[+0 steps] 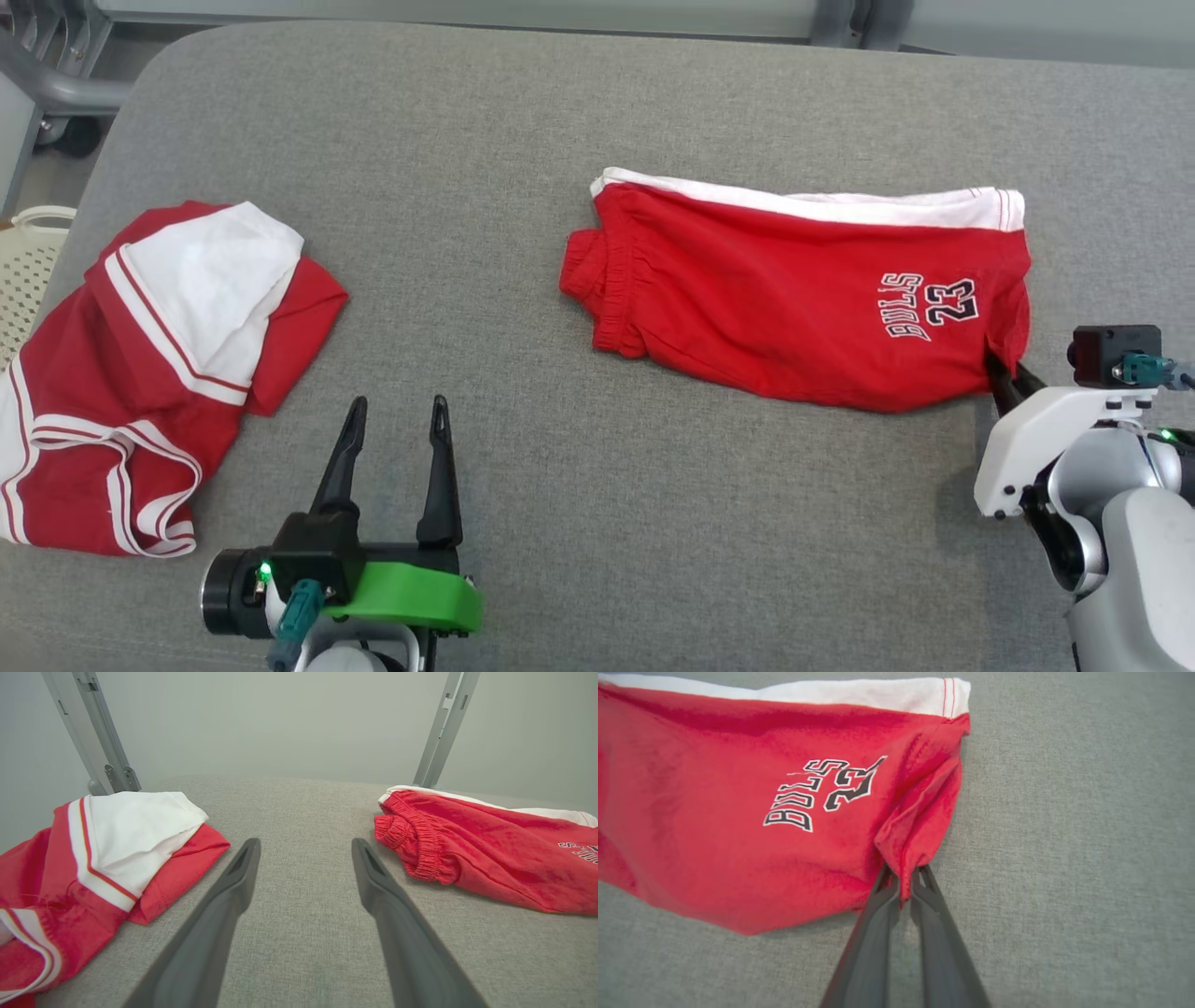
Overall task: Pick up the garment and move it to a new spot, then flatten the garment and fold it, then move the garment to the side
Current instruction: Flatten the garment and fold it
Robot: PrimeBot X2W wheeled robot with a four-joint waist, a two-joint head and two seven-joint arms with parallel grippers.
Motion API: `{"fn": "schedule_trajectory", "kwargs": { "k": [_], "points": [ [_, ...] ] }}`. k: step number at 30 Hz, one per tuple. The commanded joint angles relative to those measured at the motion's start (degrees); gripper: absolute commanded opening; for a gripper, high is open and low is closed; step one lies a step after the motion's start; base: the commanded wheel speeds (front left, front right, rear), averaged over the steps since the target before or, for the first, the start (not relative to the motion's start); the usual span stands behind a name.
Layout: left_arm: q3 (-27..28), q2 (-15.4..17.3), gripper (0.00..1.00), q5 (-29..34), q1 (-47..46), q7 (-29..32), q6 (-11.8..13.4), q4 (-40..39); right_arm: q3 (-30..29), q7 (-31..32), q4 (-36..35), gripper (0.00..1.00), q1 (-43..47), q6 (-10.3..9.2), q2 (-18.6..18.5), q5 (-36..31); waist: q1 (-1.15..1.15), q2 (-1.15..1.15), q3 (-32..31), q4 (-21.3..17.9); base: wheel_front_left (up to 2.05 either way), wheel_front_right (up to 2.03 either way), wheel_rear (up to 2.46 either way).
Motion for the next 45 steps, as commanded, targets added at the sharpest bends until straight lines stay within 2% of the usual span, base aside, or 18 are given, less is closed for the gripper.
{"fn": "schedule_trajectory", "kwargs": {
  "k": [1, 2, 3, 11, 17, 25, 32, 34, 40, 45],
  "points": [
    [0.46, 0.61, 1.00, 0.62, 1.06, -0.03, -0.07, 0.28, -0.35, 0.72, -0.87, 0.00, 1.60, -0.05, 0.48, -0.38, 0.00, 0.00, -1.31, -0.79, 0.00, 0.00, 0.00],
    [0.68, 0.66, 1.00, 0.64, 1.19, -0.03, -0.06, 0.33, -0.28, 1.22, -1.28, 0.09, 2.30, -0.04, 0.74, -0.42, 0.00, 0.00, -1.58, -0.96, 0.00, 0.00, 0.00],
    [0.84, 0.71, 1.00, 0.74, 1.44, -0.03, 0.00, 0.41, -0.29, 1.56, -1.70, 1.00, 2.78, -0.05, 0.95, -0.34, 0.00, 0.00, -1.78, -1.13, 0.00, 0.00, 0.00],
    [0.92, 0.60, 1.00, 0.06, 2.03, -0.01, 0.14, 2.61, -1.23, -0.37, -1.79, 1.00, 4.55, -0.04, 1.74, -2.30, 0.00, 0.00, -3.49, -2.06, 0.00, 0.00, 0.00],
    [2.29, 0.85, 1.00, -1.11, 2.00, -0.02, 0.36, 4.37, -2.38, -8.43, -3.20, 1.00, 6.30, -0.04, 3.31, -1.85, 0.00, 0.00, -6.45, -2.81, 0.00, 0.00, 0.00],
    [5.67, 2.64, 1.00, -0.51, 3.99, -0.02, 0.72, 3.72, 0.48, -16.66, -4.24, 1.00, 9.45, -0.04, 5.03, -2.20, 0.00, 0.00, -10.57, -5.41, 0.00, 0.00, 0.00],
    [8.41, 3.75, 1.00, 0.06, 6.42, -0.03, 0.36, 4.03, 3.42, -21.41, -4.35, 1.00, 12.05, -0.04, 5.50, -1.68, 0.00, 0.00, -13.00, -7.96, 0.00, 0.00, 0.00],
    [8.50, 4.37, 1.00, 0.51, 7.03, -0.02, -0.53, 4.31, 4.36, -22.81, -4.14, 1.00, 12.58, -0.04, 5.58, -1.89, 0.00, 0.00, -13.44, -8.56, 0.00, 0.00, 0.00],
    [7.21, 6.22, 1.00, 0.97, 7.52, -0.03, -6.11, 4.69, 6.49, -25.96, -3.65, 1.00, 13.95, -0.04, 5.63, -1.73, 0.00, 0.00, -14.54, -9.37, 0.00, 0.00, 0.00],
    [8.33, 5.92, 1.00, 0.01, 8.06, -0.02, -8.34, 5.31, 8.63, -27.15, -3.11, 1.00, 15.43, -0.04, 5.63, 0.27, 0.00, 0.00, -15.28, -9.47, 0.00, 0.00, 0.00]
  ]
}}
